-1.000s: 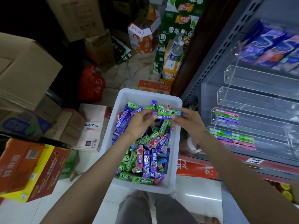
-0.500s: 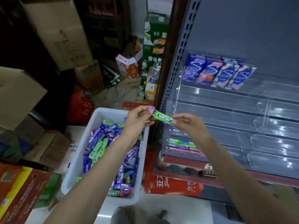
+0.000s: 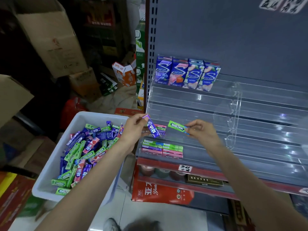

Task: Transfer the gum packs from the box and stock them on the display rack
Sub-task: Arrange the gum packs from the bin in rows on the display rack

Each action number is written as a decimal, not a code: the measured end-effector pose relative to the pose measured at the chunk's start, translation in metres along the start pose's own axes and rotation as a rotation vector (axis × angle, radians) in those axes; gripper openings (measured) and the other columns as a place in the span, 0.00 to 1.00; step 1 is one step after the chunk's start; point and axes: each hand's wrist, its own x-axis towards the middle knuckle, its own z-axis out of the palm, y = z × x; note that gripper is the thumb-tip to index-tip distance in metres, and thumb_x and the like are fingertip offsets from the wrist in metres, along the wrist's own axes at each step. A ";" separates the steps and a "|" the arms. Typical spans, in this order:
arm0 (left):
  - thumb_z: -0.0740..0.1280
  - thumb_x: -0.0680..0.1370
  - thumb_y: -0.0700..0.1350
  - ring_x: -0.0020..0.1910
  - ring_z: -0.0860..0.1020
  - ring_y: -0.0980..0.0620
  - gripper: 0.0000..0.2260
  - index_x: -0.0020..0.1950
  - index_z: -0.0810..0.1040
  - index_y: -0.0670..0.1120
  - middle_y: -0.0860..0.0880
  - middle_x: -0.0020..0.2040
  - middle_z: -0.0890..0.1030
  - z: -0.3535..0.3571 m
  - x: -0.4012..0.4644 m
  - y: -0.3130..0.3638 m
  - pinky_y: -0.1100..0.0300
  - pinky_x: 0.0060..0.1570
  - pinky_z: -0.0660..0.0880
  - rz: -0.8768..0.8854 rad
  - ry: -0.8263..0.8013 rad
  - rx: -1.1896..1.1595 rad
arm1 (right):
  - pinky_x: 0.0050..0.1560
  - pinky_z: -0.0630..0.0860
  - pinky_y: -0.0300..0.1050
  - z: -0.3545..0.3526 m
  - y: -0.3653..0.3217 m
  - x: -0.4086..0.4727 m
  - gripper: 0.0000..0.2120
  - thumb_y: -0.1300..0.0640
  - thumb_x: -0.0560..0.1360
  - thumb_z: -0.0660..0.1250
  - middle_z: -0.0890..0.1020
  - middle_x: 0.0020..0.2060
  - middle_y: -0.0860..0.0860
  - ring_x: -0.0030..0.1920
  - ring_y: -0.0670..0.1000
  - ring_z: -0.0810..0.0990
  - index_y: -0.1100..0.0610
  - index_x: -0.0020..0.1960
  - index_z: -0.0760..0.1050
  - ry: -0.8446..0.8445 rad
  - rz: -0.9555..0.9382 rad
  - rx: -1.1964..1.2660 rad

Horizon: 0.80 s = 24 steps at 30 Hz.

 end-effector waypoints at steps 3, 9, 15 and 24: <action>0.60 0.81 0.39 0.40 0.79 0.53 0.08 0.58 0.75 0.40 0.44 0.46 0.79 0.005 -0.002 -0.002 0.61 0.42 0.80 0.008 0.025 0.029 | 0.38 0.75 0.29 -0.006 0.009 0.007 0.10 0.70 0.70 0.71 0.80 0.35 0.51 0.34 0.40 0.79 0.56 0.37 0.77 -0.020 -0.019 -0.102; 0.60 0.81 0.40 0.39 0.79 0.52 0.07 0.56 0.76 0.41 0.47 0.43 0.80 0.005 -0.004 -0.005 0.59 0.46 0.79 0.029 0.052 0.075 | 0.43 0.75 0.36 -0.008 0.022 0.018 0.10 0.70 0.67 0.73 0.81 0.34 0.51 0.32 0.40 0.79 0.57 0.36 0.77 -0.043 -0.057 -0.258; 0.60 0.81 0.41 0.42 0.80 0.51 0.06 0.54 0.75 0.43 0.47 0.44 0.80 0.003 -0.006 -0.007 0.61 0.46 0.79 0.018 0.058 0.077 | 0.43 0.74 0.32 -0.001 0.029 0.020 0.03 0.68 0.69 0.72 0.83 0.41 0.57 0.42 0.51 0.80 0.62 0.41 0.80 -0.049 -0.106 -0.374; 0.63 0.79 0.41 0.38 0.81 0.56 0.04 0.48 0.77 0.47 0.50 0.43 0.82 0.004 -0.007 -0.007 0.67 0.41 0.78 0.007 0.089 0.057 | 0.50 0.69 0.28 0.003 0.033 0.017 0.11 0.63 0.75 0.67 0.83 0.52 0.54 0.51 0.49 0.80 0.60 0.57 0.79 -0.223 -0.203 -0.630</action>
